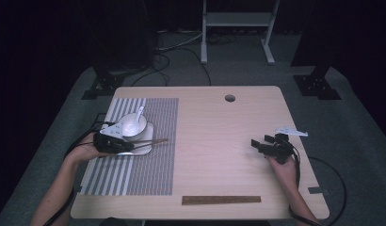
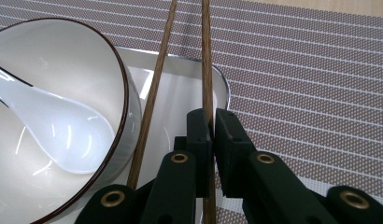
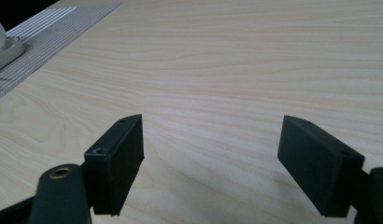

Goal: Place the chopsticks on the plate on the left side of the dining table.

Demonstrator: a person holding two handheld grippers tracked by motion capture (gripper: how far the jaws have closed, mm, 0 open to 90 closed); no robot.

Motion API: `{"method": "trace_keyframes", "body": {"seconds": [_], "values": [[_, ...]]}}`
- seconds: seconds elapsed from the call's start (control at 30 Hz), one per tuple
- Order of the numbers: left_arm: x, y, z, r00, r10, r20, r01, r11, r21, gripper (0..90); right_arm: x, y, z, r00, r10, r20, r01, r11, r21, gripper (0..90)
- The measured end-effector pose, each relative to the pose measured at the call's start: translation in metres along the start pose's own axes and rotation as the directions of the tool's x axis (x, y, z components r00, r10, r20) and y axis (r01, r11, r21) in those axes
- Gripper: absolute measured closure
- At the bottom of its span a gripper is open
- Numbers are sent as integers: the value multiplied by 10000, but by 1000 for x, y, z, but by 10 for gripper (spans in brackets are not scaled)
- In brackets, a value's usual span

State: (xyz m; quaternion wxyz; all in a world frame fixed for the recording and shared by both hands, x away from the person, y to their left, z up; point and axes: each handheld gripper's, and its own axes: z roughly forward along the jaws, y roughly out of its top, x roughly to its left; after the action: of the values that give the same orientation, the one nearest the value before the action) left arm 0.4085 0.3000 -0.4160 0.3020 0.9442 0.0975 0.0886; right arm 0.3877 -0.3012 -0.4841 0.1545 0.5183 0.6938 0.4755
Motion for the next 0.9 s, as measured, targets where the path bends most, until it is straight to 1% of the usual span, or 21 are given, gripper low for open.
{"method": "trace_keyframes", "body": {"seconds": [0.2, 0.3, 0.37, 0.4, 0.5, 0.57, 0.73, 0.8, 0.87, 0.9], "values": [[4, -2, 5, 10000, 14, 1, -14, 9998, 178, 846, 0, 0, 0, 10000, 20, -10, -20, 10000, 2, 213], [4, -2, 8, 9999, 148, -10, -147, 9990, 427, 846, 0, 0, 0, 10000, 9, -5, -9, 10000, -3, 213], [5, -1, 9, 9998, 154, -84, -149, 9984, 551, 846, 0, 0, 0, 10000, 18, -12, -18, 10000, 2, 213], [6, -2, 9, 9999, 107, -58, -104, 9985, 535, 846, 0, 0, 0, 10000, 24, -15, -24, 10000, 6, 213], [7, -1, 10, 9999, 133, -65, -128, 9980, 616, 846, 0, 0, 0, 10000, 18, -18, -18, 10000, -8, 213], [7, -1, 11, 9997, 219, -147, -208, 9971, 727, 846, 0, 0, 0, 10000, -1, -9, 1, 10000, -2, 212], [7, -1, 13, 9995, 272, -169, -256, 9959, 868, 846, 0, 0, 0, 10000, 1, -12, -1, 10000, -9, 212], [8, -2, 13, 9995, 280, -143, -267, 9962, 835, 845, 0, 0, 0, 10000, 3, -15, -3, 10000, -9, 213], [8, -3, 13, 9993, 273, -251, -251, 9963, 824, 845, 0, 0, 0, 10000, 4, -19, -4, 10000, -14, 213], [8, -3, 13, 9993, 271, -239, -249, 9960, 859, 846, 0, 0, 0, 10000, 9, -23, -9, 10000, -17, 212]]}}
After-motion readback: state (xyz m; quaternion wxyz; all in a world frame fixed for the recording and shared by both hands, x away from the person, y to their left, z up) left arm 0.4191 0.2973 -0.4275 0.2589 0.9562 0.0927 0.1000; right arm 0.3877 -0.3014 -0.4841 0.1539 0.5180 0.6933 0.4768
